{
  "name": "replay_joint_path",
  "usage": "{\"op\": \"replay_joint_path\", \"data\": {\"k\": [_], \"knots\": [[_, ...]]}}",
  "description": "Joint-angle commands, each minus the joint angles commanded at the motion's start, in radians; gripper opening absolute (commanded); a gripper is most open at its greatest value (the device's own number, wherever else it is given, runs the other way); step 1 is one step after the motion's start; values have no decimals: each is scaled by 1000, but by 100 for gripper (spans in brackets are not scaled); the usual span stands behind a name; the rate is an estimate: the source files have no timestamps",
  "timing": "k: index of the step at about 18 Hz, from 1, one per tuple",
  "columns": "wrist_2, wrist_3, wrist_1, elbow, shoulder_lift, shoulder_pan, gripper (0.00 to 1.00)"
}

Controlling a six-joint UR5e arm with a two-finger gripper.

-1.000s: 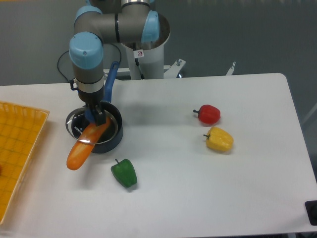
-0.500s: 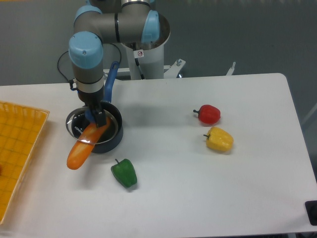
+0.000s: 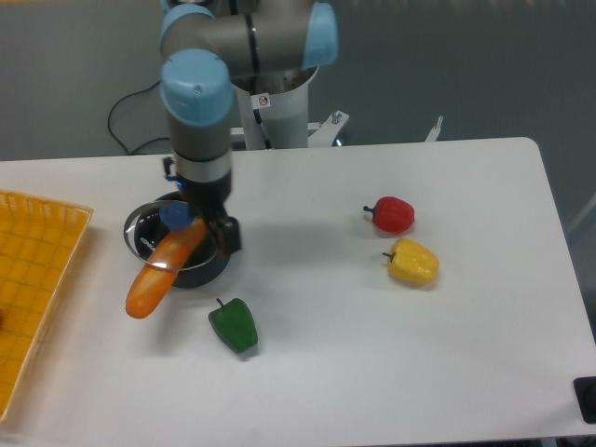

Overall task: Close the pot lid
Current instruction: 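Open the gripper and raise it off the lid knob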

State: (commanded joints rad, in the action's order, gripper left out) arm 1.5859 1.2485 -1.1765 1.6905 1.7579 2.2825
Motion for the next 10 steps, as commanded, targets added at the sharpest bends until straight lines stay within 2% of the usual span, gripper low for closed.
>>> {"op": "replay_joint_path", "data": {"k": [10], "knots": [[5,22,0,0,-1,129,100]]}}
